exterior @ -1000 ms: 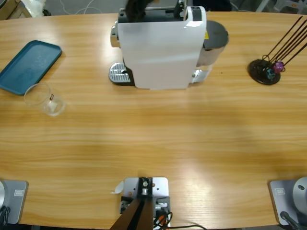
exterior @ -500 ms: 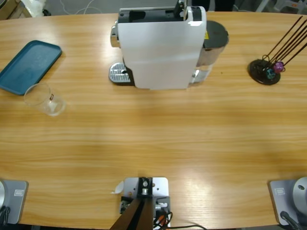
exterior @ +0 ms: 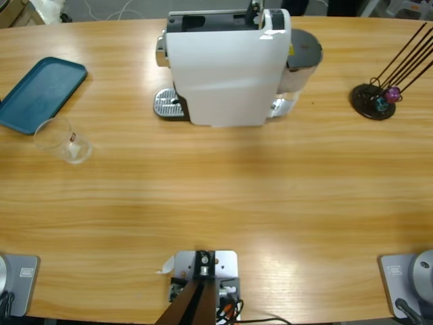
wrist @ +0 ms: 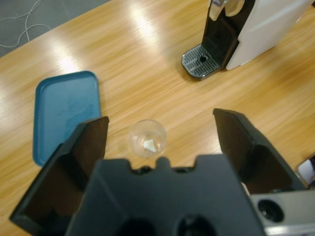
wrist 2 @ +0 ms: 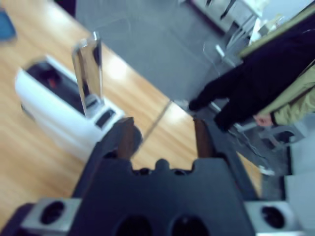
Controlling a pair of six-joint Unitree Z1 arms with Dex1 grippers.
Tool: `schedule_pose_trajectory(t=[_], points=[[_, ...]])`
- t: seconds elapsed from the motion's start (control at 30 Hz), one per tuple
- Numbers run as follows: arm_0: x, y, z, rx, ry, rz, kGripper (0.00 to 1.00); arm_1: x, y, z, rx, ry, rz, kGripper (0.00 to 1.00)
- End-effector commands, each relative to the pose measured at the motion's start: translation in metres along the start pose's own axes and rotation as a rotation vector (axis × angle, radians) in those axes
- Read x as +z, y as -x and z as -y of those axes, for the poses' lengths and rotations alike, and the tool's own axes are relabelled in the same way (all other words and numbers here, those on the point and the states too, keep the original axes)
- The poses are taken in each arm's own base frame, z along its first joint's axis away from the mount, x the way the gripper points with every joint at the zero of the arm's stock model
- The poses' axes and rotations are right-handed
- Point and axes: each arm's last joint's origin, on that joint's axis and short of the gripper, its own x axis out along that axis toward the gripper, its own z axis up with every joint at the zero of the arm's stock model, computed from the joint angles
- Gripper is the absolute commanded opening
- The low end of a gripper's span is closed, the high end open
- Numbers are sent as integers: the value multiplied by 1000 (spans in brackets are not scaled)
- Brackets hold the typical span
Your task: Pour coffee
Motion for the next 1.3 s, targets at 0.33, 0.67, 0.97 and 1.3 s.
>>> schedule_pose_trajectory(t=[0.33,0.67,0.97,1.3], points=[[-6,-12,3,-16,-20,-44,913,-34,-101,-89,-374,193,-47,0],[-5,-16,4,-16,-22,-55,913,-3,-117,-127,-333,255,30,0],[-5,-15,4,-17,-22,-51,913,6,-130,-152,-301,270,42,0],[-5,-15,4,-17,-22,-51,913,0,-140,-169,-270,268,33,0]])
